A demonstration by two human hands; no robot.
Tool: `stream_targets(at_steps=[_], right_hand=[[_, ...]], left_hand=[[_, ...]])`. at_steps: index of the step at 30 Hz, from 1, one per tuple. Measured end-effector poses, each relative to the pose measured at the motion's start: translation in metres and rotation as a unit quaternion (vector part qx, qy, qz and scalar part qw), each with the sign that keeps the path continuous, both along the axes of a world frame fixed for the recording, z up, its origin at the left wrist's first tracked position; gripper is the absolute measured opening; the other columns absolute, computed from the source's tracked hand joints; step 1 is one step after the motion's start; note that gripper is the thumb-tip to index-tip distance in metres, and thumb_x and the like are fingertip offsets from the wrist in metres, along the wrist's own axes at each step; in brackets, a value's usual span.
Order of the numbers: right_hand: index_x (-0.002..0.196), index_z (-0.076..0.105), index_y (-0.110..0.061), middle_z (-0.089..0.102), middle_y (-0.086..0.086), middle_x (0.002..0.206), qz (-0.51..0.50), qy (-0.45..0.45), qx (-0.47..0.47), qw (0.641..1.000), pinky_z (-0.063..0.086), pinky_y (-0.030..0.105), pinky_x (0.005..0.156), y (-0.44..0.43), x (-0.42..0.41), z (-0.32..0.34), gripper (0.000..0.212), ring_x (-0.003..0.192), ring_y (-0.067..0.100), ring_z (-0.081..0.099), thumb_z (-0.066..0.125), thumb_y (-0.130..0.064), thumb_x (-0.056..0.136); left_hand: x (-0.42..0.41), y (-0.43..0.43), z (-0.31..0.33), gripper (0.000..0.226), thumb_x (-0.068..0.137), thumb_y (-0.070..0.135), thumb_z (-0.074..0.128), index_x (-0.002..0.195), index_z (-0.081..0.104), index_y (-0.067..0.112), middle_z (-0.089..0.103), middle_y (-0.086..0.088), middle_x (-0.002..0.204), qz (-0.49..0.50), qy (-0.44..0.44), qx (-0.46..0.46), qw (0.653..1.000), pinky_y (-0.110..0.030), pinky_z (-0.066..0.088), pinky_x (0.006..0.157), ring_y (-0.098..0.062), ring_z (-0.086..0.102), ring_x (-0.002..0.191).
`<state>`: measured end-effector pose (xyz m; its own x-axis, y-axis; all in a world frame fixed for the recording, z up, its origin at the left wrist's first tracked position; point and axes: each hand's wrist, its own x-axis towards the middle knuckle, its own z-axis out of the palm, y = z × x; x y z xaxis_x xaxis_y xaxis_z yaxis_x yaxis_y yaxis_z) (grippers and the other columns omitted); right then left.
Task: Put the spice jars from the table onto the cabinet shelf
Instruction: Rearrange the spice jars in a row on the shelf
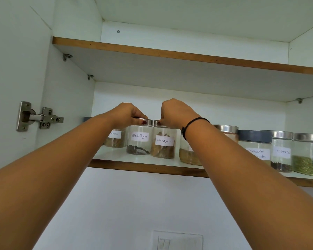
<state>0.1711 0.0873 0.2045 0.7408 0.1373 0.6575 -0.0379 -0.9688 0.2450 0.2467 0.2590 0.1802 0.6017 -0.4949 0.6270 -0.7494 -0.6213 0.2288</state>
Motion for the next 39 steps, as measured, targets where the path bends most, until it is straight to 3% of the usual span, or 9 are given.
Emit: stream_targets(at_steps=[10, 22, 28, 35, 39], right_hand=[[0.055, 0.036, -0.012, 0.037, 0.004, 0.058, -0.023, 0.002, -0.014, 1.000, 0.027, 0.024, 0.044, -0.002, 0.043, -0.001, 0.044, 0.048, 0.016, 0.033, 0.061, -0.011, 0.092], [0.063, 0.037, -0.012, 0.039, 0.003, 0.066, -0.031, 0.008, -0.009, 0.999, 0.030, 0.024, 0.046, -0.001, 0.086, -0.005, 0.036, 0.054, 0.014, 0.037, 0.056, -0.006, 0.094], [0.065, 0.041, -0.010, 0.039, 0.003, 0.067, -0.032, 0.012, -0.001, 0.999, 0.038, 0.027, 0.054, -0.001, 0.100, -0.010, 0.033, 0.054, 0.013, 0.037, 0.054, -0.004, 0.095], [0.062, 0.034, -0.010, 0.034, 0.004, 0.067, -0.033, 0.018, 0.004, 0.999, 0.027, 0.024, 0.046, 0.000, 0.102, -0.016, 0.037, 0.054, 0.014, 0.033, 0.049, 0.003, 0.094], [0.062, 0.034, -0.009, 0.034, 0.004, 0.068, -0.040, 0.025, 0.005, 0.999, 0.025, 0.025, 0.046, 0.000, 0.102, -0.020, 0.037, 0.054, 0.014, 0.033, 0.048, 0.005, 0.093]], left_hand=[[0.036, -0.005, 0.004, 0.030, 0.094, 0.022, 0.067, 0.122, 0.071, 0.015, 0.072, -0.003, 0.121, 0.011, -0.001, 0.010, 1.000, -0.022, 0.042, 0.084, -0.010, 0.060, 0.094], [0.075, -0.015, 0.009, 0.026, 0.093, 0.021, 0.068, 0.118, 0.074, 0.015, 0.073, -0.001, 0.117, 0.028, 0.005, 0.020, 0.999, -0.022, 0.041, 0.083, -0.010, 0.061, 0.097], [0.093, -0.018, -0.003, 0.027, 0.096, 0.020, 0.064, 0.122, 0.071, 0.013, 0.070, -0.005, 0.123, 0.035, -0.028, 0.008, 0.999, -0.027, 0.044, 0.091, -0.020, 0.063, 0.110], [0.097, -0.020, -0.007, 0.031, 0.100, 0.024, 0.058, 0.128, 0.068, 0.013, 0.068, -0.009, 0.128, 0.075, -0.072, 0.040, 0.994, -0.037, 0.043, 0.104, -0.026, 0.060, 0.118], [0.101, -0.019, -0.009, 0.035, 0.101, 0.030, 0.056, 0.133, 0.064, 0.019, 0.064, -0.006, 0.133, 0.101, -0.100, 0.049, 0.989, -0.047, 0.032, 0.115, -0.026, 0.055, 0.125]])
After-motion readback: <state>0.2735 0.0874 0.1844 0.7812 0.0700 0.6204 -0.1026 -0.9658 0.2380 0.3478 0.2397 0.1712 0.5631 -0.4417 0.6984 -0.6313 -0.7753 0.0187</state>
